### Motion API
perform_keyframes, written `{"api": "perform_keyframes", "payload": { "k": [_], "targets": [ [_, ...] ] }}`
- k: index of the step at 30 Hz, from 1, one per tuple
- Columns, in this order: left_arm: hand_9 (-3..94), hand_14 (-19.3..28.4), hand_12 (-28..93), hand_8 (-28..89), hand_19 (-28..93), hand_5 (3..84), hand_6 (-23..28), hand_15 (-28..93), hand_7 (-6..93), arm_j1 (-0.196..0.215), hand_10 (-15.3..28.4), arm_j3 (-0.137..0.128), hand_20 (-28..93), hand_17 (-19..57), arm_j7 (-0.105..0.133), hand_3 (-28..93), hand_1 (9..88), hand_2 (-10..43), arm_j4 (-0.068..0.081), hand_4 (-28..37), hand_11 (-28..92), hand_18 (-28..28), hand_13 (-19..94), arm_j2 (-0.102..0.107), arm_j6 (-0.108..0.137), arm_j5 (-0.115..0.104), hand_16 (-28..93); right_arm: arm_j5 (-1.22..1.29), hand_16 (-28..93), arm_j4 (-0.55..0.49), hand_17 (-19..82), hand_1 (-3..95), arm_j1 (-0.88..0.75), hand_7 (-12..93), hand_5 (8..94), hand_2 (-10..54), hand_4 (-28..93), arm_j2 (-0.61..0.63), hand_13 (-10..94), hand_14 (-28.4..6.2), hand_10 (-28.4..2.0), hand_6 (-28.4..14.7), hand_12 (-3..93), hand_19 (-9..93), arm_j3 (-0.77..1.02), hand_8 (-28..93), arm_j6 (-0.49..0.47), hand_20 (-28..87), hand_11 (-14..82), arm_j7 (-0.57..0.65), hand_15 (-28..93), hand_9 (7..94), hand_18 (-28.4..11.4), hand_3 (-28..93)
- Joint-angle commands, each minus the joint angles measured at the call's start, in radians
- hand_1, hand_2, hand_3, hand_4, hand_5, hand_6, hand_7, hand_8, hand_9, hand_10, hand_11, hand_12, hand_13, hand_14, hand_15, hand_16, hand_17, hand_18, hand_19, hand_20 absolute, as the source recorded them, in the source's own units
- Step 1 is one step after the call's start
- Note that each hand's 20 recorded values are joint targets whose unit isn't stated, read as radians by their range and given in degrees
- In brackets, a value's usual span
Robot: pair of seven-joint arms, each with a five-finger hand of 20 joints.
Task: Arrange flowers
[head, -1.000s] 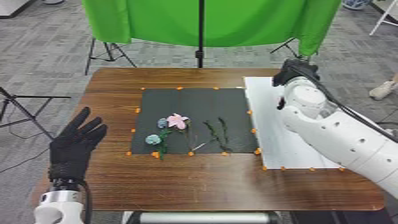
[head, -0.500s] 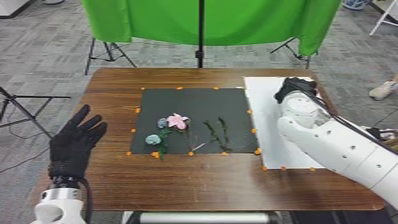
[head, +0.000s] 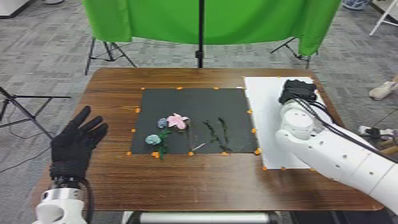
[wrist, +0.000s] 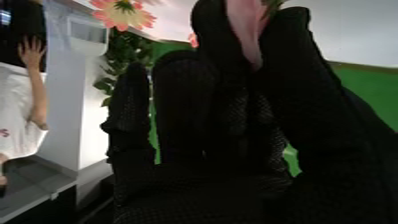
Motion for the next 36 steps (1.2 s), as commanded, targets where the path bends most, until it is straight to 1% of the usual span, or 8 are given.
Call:
{"api": "perform_keyframes", "payload": {
  "k": [1,7,11,14,20,24,30,36],
  "targets": [
    [33.5,27.7,11,-8,57,36.2,8.5,59,7.8,0.019,20.2,-0.014,1,-8.1,-0.025,81,20.8,7.0,-0.003,-28.3,25,28.4,21,-0.017,-0.007,0.016,-11,-0.056,29,-0.099,25,59.8,-0.005,19,87.7,-9.5,-28,0.020,71,-3.5,-3.3,2.4,39.3,81,0.032,2,0.099,40,18.3,-0.047,69,89.9,-20.2,65],
    [33.5,27.7,11,-8,57,36.2,8.6,59,7.7,0.026,20.2,-0.025,1,-8.0,-0.032,81,20.8,7.0,-0.005,-28.3,25,28.4,21,-0.022,-0.010,0.018,-11,-0.085,29,-0.241,25,59.8,0.027,18,88.2,-9.5,-28,-0.001,72,-3.7,-3.7,2.1,39.4,82,-0.020,2,0.170,41,18.3,-0.144,69,90.4,-20.5,66],
    [33.5,27.8,11,-8,58,36.2,8.5,59,7.7,0.026,20.1,-0.025,1,-8.0,-0.031,81,20.7,7.0,-0.006,-28.3,25,28.4,21,-0.022,-0.012,0.019,-11,-0.063,30,-0.327,25,58.9,0.025,18,88.3,-9.5,-28,-0.042,72,-3.8,-3.7,2.1,39.7,82,-0.054,3,0.153,41,18.1,-0.236,69,90.5,-20.5,67],
    [33.5,27.8,11,-8,58,36.2,8.5,59,7.8,0.025,20.2,-0.025,1,-8.0,-0.041,81,20.8,7.0,-0.007,-28.3,25,28.4,21,-0.025,-0.013,0.024,-11,-0.068,30,-0.357,25,58.1,0.013,18,88.2,-9.5,-28,-0.079,71,-3.8,-3.7,2.0,39.9,82,-0.075,3,0.115,41,18.2,-0.284,69,90.4,-20.3,68],
    [33.5,27.8,11,-8,58,36.2,8.6,59,7.7,0.022,20.2,-0.030,1,-7.8,-0.052,81,20.9,7.1,-0.007,-28.3,25,28.4,21,-0.029,-0.020,0.031,-11,-0.086,30,-0.372,24,57.3,-0.016,19,87.7,-9.5,-28,-0.123,71,-3.4,-3.9,1.9,40.3,81,-0.105,3,0.061,41,18.6,-0.343,70,90.0,-19.8,69],
    [33.5,27.8,11,-8,58,36.2,8.6,59,7.7,0.032,20.2,-0.031,1,-7.8,-0.046,81,20.8,7.1,-0.009,-28.3,25,28.4,21,-0.022,-0.014,0.025,-11,-0.110,30,-0.363,24,57.1,-0.015,19,87.1,-9.5,-28,-0.143,70,-3.4,-4.0,2.2,40.3,81,-0.132,3,0.044,41,19.0,-0.370,70,89.6,-19.6,69],
    [33.5,27.7,11,-8,58,36.2,8.6,59,7.7,0.017,20.2,-0.027,1,-7.8,-0.049,81,20.9,7.1,-0.003,-28.3,25,28.4,21,-0.026,-0.025,0.031,-11,-0.148,30,-0.341,23,55.9,0.014,19,86.3,-9.5,-28,-0.154,69,-3.5,-4.3,2.3,40.3,81,-0.190,3,0.052,41,20.1,-0.359,71,88.8,-19.4,70],
    [33.5,27.8,11,-8,58,36.3,8.6,59,7.7,0.016,20.3,-0.026,1,-7.8,-0.044,81,20.9,7.1,-0.002,-28.3,25,28.4,21,-0.023,-0.021,0.027,-11,-0.159,30,-0.332,22,55.5,0.027,20,85.5,-9.5,-28,-0.149,67,-4.2,-4.6,2.5,40.5,81,-0.205,2,0.061,41,22.3,-0.333,72,87.3,-19.3,70]
  ]
}}
